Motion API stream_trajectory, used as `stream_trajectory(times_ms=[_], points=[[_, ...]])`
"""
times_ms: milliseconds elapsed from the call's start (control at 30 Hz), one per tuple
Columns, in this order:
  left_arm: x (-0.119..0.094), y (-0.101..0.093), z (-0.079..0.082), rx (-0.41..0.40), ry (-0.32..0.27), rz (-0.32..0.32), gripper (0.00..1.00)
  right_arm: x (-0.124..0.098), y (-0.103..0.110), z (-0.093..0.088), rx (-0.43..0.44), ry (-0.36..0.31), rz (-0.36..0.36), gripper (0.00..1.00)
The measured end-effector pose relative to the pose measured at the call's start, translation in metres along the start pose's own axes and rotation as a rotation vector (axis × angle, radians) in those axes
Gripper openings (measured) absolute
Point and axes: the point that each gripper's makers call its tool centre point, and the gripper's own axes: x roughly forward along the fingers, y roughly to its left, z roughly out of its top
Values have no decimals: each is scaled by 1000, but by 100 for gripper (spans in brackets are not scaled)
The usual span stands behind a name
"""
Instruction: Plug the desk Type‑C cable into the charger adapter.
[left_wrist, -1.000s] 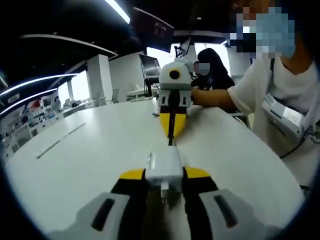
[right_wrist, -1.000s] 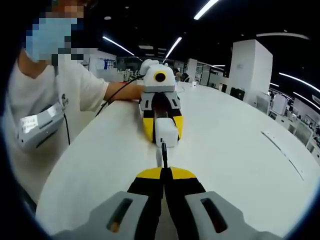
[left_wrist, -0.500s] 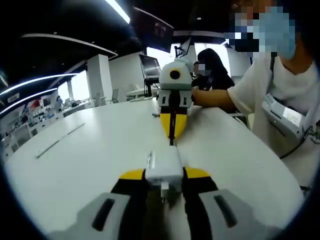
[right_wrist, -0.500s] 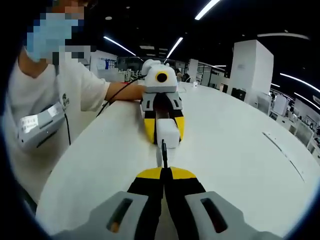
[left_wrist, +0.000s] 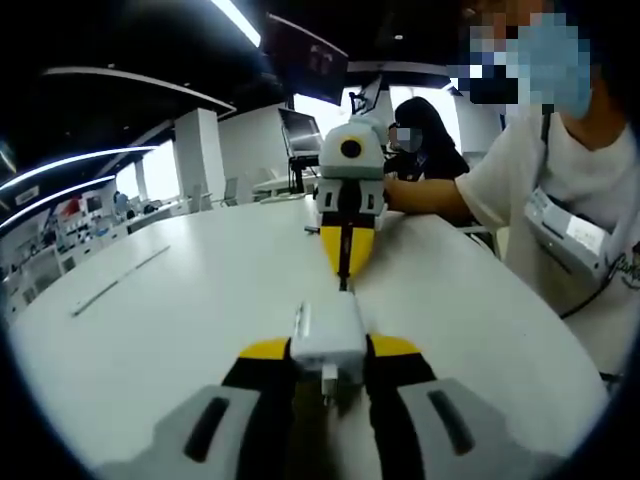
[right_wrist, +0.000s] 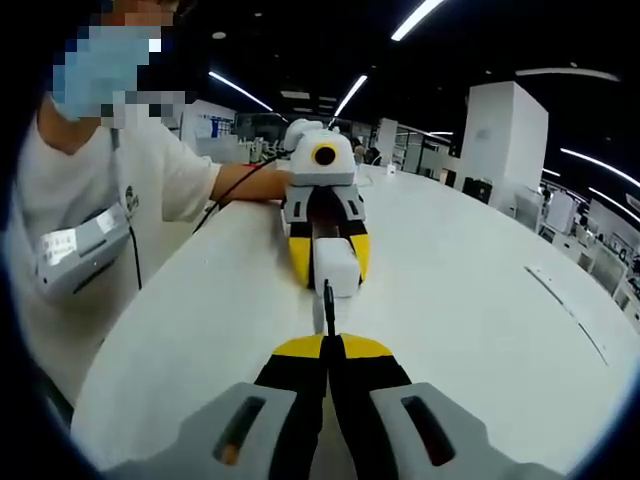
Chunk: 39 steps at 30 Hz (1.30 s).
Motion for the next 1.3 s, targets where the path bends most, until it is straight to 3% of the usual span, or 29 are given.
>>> stream_trajectory(times_ms=[1300], points=[[0,-1,-1,-10,2,-2,27,1,-1,0,-23,5,-16,3]])
